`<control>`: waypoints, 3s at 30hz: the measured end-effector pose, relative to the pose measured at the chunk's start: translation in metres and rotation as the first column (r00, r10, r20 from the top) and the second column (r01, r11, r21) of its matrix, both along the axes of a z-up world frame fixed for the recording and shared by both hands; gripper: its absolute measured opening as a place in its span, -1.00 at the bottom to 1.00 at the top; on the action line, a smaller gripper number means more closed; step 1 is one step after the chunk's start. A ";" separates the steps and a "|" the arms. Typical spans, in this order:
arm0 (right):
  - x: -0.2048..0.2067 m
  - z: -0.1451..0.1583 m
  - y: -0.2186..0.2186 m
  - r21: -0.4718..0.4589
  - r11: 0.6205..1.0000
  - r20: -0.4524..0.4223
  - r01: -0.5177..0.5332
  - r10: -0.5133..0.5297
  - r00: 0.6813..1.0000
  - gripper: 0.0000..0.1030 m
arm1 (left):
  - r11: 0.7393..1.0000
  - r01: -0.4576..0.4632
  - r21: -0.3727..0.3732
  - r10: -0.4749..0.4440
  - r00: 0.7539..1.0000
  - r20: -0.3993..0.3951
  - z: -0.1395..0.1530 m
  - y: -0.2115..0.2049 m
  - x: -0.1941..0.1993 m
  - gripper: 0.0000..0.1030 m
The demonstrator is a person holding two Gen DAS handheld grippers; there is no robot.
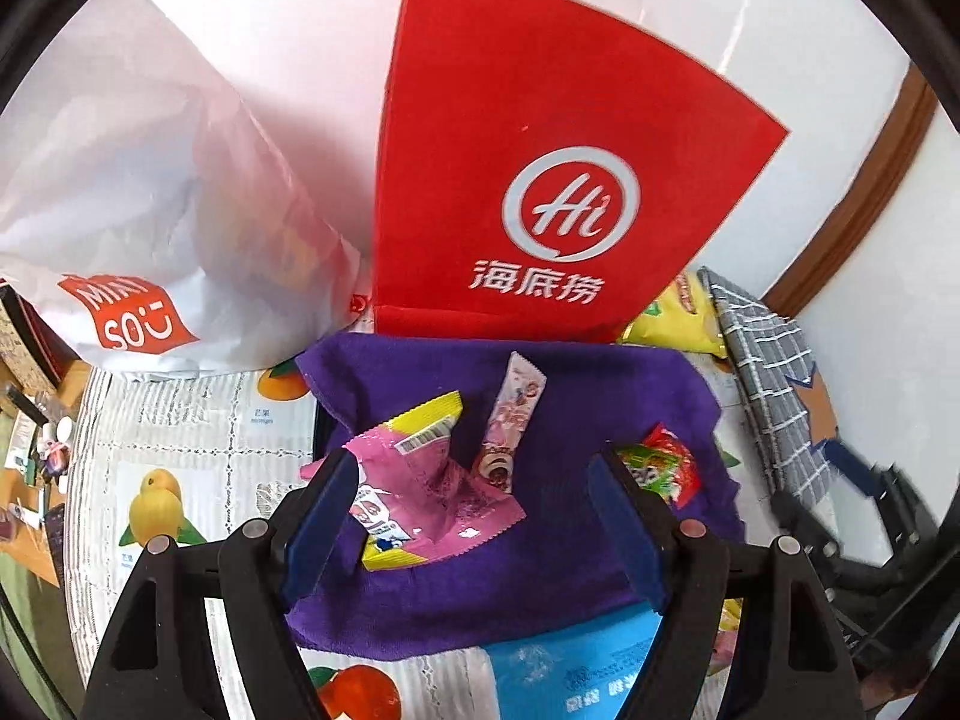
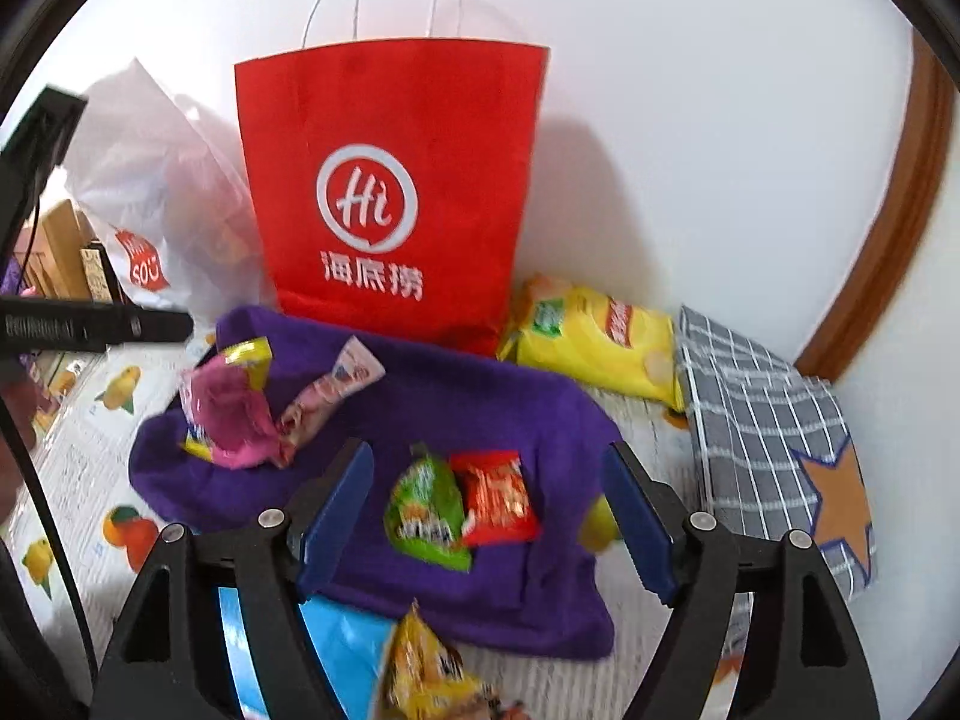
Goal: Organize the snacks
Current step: 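Grasp the pink bag with the silver rim on the bed with the right tool, then grasp the blue snack packet with the left tool while the right tool holds the pink bag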
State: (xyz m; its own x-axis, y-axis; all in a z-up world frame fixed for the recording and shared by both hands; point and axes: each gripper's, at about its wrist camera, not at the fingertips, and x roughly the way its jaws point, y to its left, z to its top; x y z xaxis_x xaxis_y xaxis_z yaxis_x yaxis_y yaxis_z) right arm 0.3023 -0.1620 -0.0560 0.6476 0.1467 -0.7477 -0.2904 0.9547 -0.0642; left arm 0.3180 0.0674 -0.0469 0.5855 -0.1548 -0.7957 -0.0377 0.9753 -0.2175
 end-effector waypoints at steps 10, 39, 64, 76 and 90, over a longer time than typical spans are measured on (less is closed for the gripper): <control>-0.056 -0.036 -0.047 0.110 0.989 -0.116 0.104 -0.091 0.989 0.51 | 0.999 0.049 0.004 -0.049 0.997 0.058 0.021 -0.017 -0.021 0.51; -0.094 -0.115 -0.069 0.083 0.995 -0.176 0.054 -0.039 0.984 0.16 | 0.995 0.062 0.084 -0.070 0.993 0.096 0.027 -0.050 -0.045 0.51; -0.181 -0.081 -0.089 0.156 0.980 -0.099 0.122 -0.107 0.989 0.17 | 0.995 0.013 0.102 0.006 0.983 -0.183 -0.117 -0.017 -0.195 0.48; -0.187 -0.091 -0.086 0.157 0.980 -0.110 0.122 -0.105 0.988 0.17 | 0.991 -0.031 0.129 0.056 0.979 -0.195 -0.141 -0.030 -0.187 0.41; -0.172 -0.111 -0.066 0.130 0.989 -0.136 0.077 -0.059 0.989 0.17 | 0.974 -0.018 0.227 0.034 0.997 -0.065 -0.141 -0.027 -0.203 -0.06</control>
State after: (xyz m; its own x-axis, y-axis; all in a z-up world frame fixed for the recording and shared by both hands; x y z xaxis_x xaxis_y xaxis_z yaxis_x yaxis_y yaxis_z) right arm 0.1304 -0.2276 -0.1671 0.5569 0.2112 -0.8033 -0.2222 0.9698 0.1009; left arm 0.1153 0.0408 -0.1881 0.5300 0.0482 -0.8466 -0.0709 0.9974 0.0124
